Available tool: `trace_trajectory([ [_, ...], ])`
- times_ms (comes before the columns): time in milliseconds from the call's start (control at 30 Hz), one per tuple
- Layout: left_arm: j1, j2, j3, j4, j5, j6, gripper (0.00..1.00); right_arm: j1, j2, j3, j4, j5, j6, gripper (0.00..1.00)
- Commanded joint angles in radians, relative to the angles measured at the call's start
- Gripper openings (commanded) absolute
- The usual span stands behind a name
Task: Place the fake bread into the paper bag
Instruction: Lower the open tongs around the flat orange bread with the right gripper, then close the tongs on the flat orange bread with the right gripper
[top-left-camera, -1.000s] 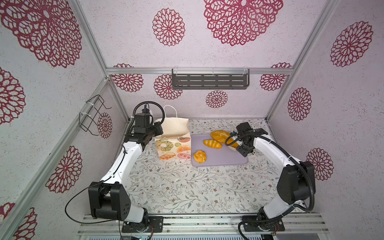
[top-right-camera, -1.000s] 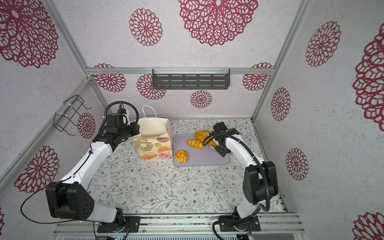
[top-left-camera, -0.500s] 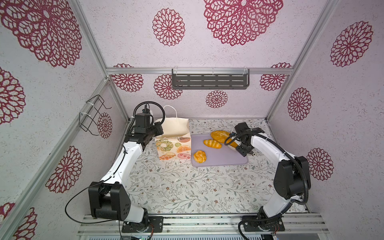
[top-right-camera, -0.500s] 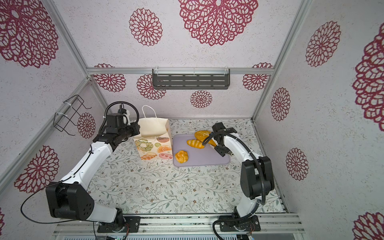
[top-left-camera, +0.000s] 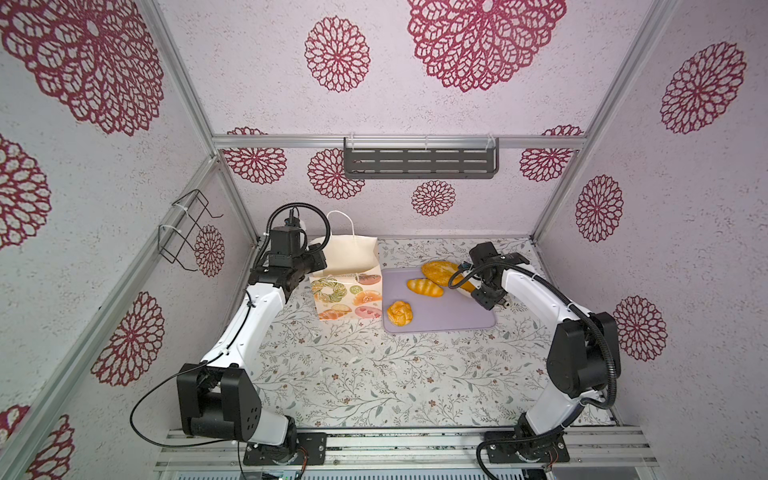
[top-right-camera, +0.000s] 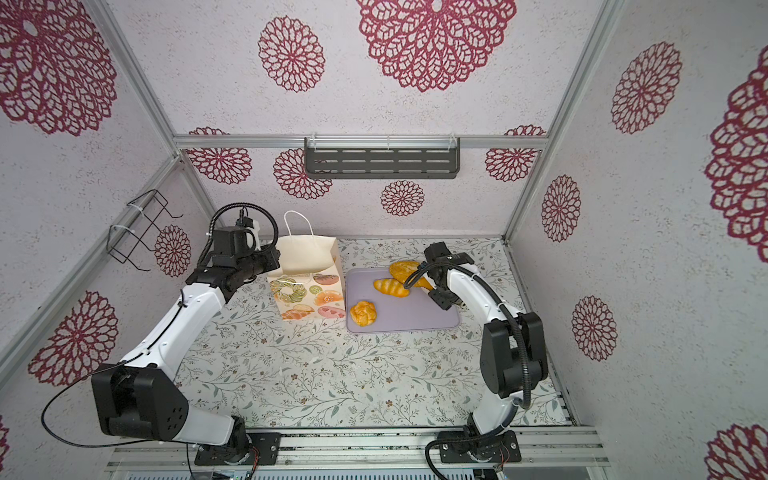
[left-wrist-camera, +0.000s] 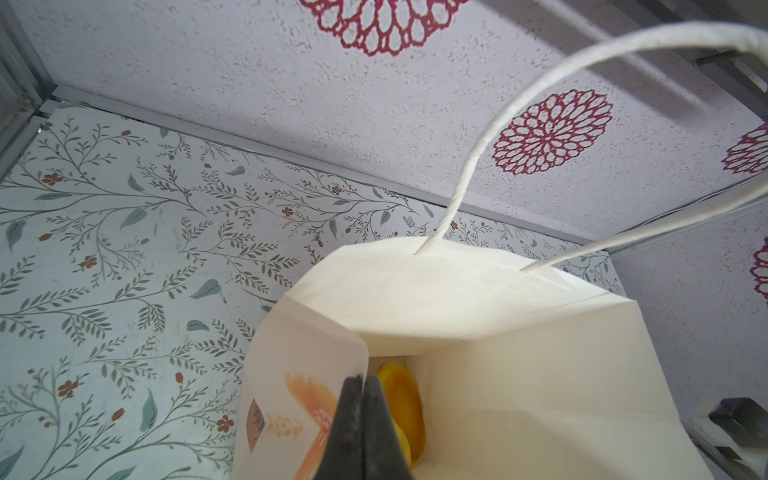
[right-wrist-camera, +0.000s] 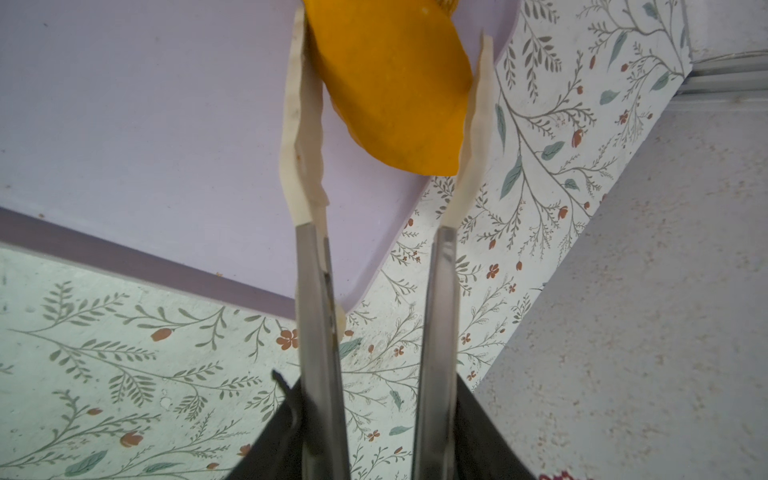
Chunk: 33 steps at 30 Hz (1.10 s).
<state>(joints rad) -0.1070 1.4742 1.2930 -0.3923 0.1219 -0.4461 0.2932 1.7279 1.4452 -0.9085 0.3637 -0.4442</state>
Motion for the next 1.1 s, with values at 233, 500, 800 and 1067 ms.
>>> trace_trajectory([
  [233, -0.018, 0.005, -0.003, -0.021, 0.019, 0.007, 0.0, 0.01, 0.02, 0.064, -0.029, -0.015, -0.011, 0.39],
  [500, -0.019, 0.003, -0.003, -0.022, 0.021, 0.008, 0.0, 0.04, 0.008, 0.066, -0.043, -0.028, 0.005, 0.29],
  [800, -0.019, -0.001, -0.001, -0.024, 0.021, 0.008, 0.0, 0.132, -0.026, 0.054, -0.069, -0.023, 0.053, 0.28],
  [1067, -0.02, -0.005, -0.003, -0.023, 0.025, 0.006, 0.0, 0.174, -0.071, 0.015, -0.081, -0.015, 0.109, 0.26],
])
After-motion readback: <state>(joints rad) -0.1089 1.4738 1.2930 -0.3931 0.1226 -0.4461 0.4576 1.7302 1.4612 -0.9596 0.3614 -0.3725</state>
